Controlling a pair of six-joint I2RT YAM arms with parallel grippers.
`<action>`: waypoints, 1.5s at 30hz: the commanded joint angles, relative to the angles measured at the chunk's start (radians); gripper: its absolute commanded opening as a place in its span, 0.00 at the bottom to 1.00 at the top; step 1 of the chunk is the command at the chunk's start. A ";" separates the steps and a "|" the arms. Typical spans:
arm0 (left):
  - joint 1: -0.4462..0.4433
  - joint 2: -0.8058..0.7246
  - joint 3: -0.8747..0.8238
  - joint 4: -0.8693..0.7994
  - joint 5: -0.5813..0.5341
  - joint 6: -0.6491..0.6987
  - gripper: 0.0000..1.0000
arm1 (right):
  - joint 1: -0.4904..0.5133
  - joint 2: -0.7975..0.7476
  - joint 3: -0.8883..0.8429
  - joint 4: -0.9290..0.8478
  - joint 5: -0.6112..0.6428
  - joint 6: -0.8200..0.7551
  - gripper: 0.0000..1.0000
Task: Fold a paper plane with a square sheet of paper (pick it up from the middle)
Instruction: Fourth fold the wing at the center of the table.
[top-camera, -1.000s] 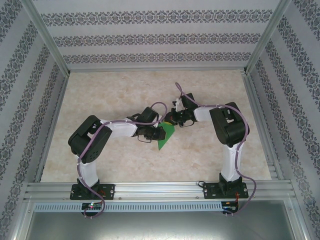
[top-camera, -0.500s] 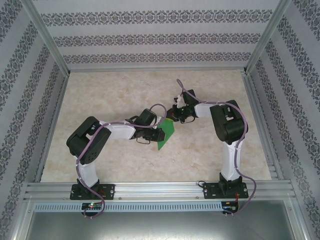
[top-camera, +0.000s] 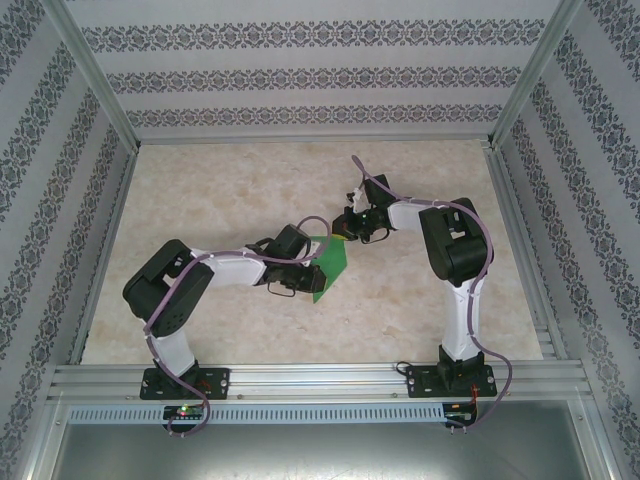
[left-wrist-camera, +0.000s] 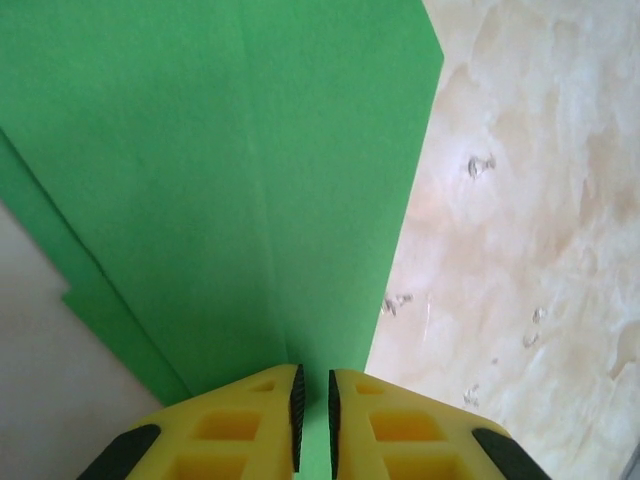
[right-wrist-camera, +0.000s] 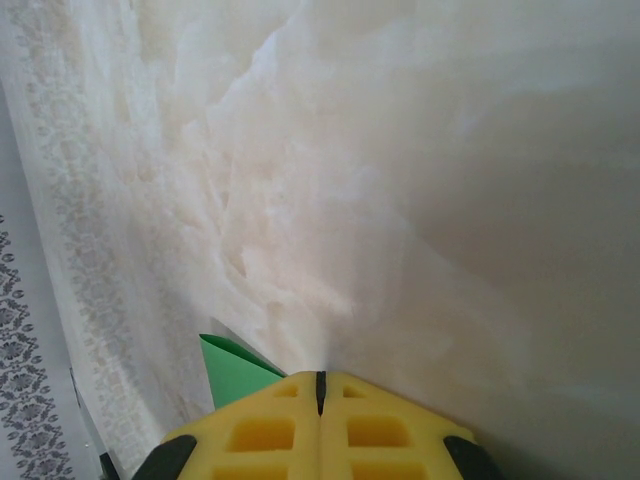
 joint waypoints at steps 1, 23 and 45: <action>-0.028 -0.022 -0.038 -0.132 0.076 0.007 0.19 | -0.027 0.051 0.011 0.019 0.088 -0.025 0.02; -0.034 -0.153 0.003 -0.266 0.072 0.043 0.21 | -0.003 -0.002 0.080 0.024 0.018 0.000 0.07; -0.012 -0.117 0.078 -0.293 -0.165 0.047 0.40 | -0.028 -0.451 -0.216 -0.068 0.083 -0.109 0.31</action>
